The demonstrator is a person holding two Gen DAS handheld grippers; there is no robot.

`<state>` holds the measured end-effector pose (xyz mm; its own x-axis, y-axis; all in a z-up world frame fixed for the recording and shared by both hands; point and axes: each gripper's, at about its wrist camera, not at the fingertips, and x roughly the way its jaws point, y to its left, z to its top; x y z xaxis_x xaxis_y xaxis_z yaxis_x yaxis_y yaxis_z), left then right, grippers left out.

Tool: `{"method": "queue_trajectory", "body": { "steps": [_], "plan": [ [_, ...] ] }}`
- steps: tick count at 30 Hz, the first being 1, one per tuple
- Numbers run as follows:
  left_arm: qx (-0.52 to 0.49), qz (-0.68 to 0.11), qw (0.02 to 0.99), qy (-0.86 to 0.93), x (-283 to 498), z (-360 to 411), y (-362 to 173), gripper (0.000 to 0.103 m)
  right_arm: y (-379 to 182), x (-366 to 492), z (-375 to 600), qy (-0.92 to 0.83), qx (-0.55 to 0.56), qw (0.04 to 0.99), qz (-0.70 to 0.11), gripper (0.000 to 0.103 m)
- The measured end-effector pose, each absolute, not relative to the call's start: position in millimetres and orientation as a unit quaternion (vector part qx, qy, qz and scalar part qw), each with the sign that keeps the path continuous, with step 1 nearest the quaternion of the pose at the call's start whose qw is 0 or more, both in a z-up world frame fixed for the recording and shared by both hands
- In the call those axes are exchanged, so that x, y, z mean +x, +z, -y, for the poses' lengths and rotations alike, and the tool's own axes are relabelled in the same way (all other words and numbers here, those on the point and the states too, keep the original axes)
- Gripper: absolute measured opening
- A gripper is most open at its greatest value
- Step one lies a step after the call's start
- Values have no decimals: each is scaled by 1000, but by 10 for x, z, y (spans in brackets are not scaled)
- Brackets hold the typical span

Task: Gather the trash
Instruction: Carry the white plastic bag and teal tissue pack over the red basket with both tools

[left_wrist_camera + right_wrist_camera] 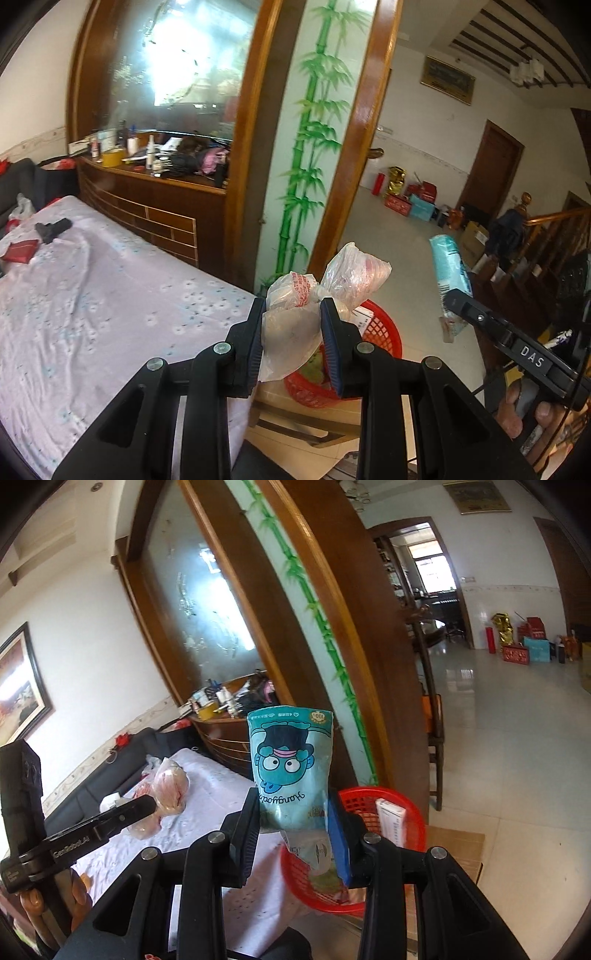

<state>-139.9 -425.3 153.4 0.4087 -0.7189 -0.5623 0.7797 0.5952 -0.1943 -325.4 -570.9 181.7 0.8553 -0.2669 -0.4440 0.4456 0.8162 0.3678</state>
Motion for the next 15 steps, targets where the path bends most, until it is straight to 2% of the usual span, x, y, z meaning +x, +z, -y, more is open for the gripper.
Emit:
{"method": "queue_trajectory", "body": {
  "steps": [15],
  "plan": [
    [92,-373,795,-470,-1246,4984,942,29,1435,-3127,6152,-214,281,908,-227,38]
  ]
}}
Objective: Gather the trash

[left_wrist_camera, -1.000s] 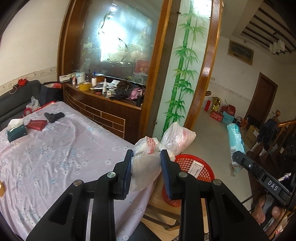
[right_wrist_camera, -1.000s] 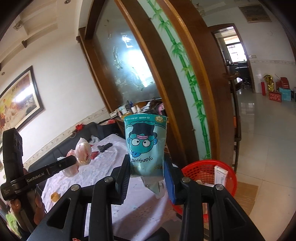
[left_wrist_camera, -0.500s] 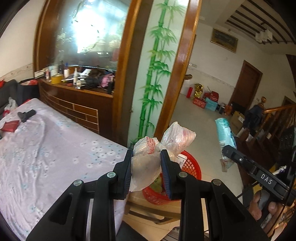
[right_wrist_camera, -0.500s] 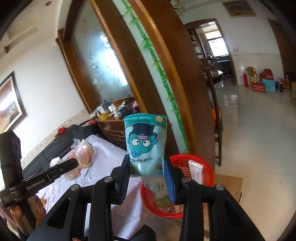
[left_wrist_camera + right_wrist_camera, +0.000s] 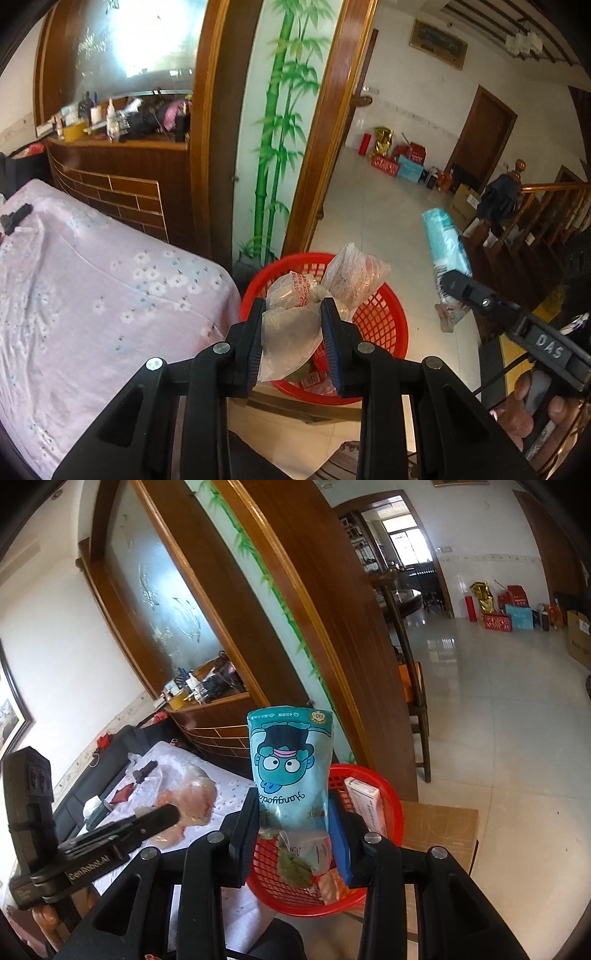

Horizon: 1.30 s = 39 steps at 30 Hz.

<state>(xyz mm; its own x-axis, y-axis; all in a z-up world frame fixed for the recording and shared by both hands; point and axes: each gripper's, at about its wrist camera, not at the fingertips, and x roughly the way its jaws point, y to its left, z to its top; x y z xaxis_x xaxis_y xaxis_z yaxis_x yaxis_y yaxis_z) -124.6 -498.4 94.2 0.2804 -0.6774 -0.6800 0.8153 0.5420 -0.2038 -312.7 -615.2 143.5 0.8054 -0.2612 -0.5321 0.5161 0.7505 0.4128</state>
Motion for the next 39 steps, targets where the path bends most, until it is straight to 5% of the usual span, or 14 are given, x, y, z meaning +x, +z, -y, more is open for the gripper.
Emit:
{"method": "queue_trajectory", "body": {
  "steps": [11,15,19,24,29,39],
  "plan": [
    [109,-412,770,-475,-1127,5168,552,30,1278,-3038,6276,-210,300,898,-244,41],
    [108,-424,769,-466,-1052,5154,457,53,1186,-2994,6369,-208,319,890,-251,53],
    [102,-419,777,-459,-1043,4953,529,60,1140,-3016,6432,-205,355,879,-242,55],
    [75,-385,812,-433,-1049,4326,856,79,1399,-3048,6241,-194,338,896,-214,71],
    [30,-356,858,-370,-988,3449,1188,84,1692,-2907,5771,-138,303,924,-188,87],
    [-16,-311,924,-224,-951,1895,1458,84,1808,-2249,4646,3,252,945,-207,89]
  ]
}}
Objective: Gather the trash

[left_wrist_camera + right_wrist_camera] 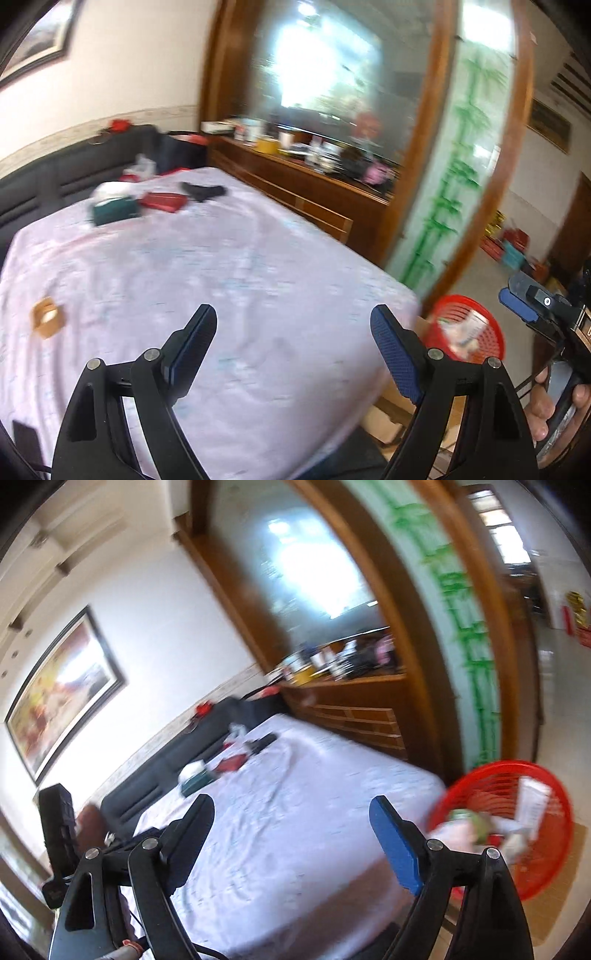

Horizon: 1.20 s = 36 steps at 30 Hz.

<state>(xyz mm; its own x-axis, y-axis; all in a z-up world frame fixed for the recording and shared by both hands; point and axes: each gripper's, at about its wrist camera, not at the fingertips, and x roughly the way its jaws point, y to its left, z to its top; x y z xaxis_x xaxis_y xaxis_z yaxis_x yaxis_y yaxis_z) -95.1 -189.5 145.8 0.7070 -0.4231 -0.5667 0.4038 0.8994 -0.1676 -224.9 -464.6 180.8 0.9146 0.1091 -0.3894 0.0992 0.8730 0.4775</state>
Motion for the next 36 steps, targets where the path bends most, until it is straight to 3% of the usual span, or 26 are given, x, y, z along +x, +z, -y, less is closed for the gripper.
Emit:
{"method": "queue_trajectory", "body": {
  "steps": [12,19,36],
  "plan": [
    [-73,-309,936,-149,-943,951,1459,84,1873,-1641,3723,96,207,945,-235,89],
    [-52,-304,933,-188,-1055,1312,1514,85,1975,-1763,3692,60,187,955,-222,91],
    [36,-278,899,-337,-1680,2893,1626,94,2098,-3071,4639,-164,203,947,-190,94]
  ]
}}
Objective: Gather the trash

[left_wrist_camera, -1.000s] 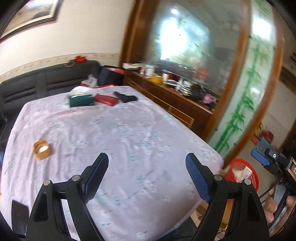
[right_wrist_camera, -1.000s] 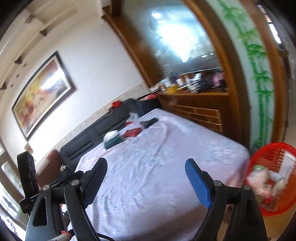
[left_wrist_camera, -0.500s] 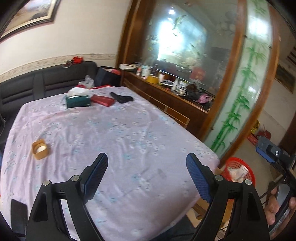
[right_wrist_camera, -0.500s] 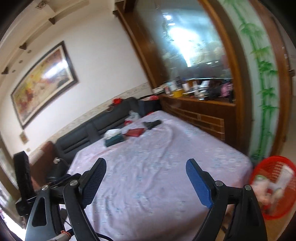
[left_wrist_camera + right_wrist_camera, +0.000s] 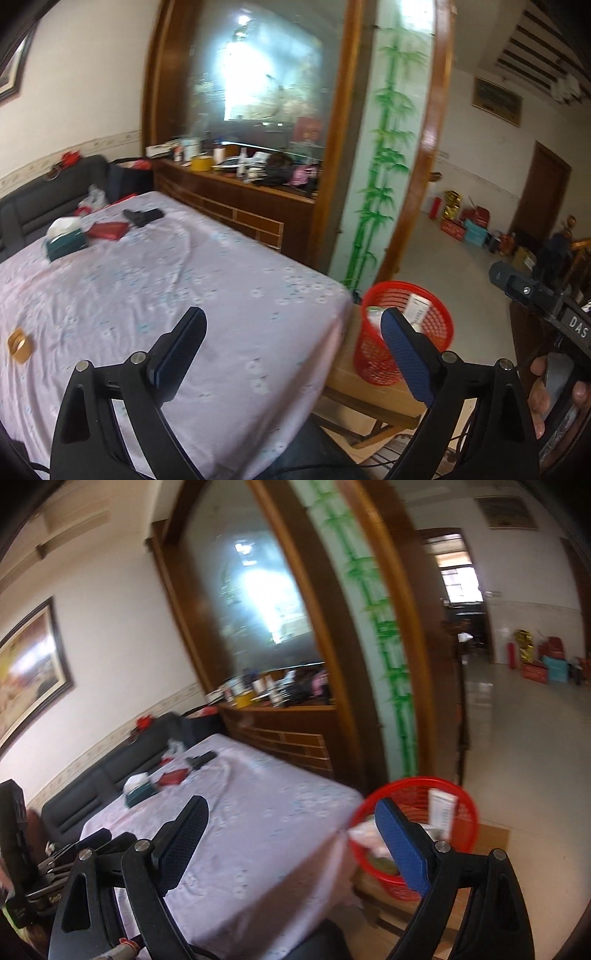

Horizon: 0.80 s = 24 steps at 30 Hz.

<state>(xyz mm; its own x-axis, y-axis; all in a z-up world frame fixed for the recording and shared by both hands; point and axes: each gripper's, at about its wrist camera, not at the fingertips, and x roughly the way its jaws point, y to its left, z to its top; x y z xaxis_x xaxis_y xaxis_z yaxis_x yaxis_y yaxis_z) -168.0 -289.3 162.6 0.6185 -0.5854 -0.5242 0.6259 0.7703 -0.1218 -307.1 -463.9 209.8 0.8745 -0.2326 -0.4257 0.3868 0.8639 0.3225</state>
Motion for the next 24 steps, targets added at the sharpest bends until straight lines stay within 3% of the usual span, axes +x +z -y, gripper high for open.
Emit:
{"method": "queue_trajectory", "body": {
  "steps": [14,24],
  "plan": [
    [71,-286,878,-378,-1908,3506,1383,98,1840,-3570,4971,-271,199,921,-198,95],
    [67,-256,893,-365,-1936,3453,1385,98,1908,-3654,4993,-311,176,913,-194,95]
  ]
}}
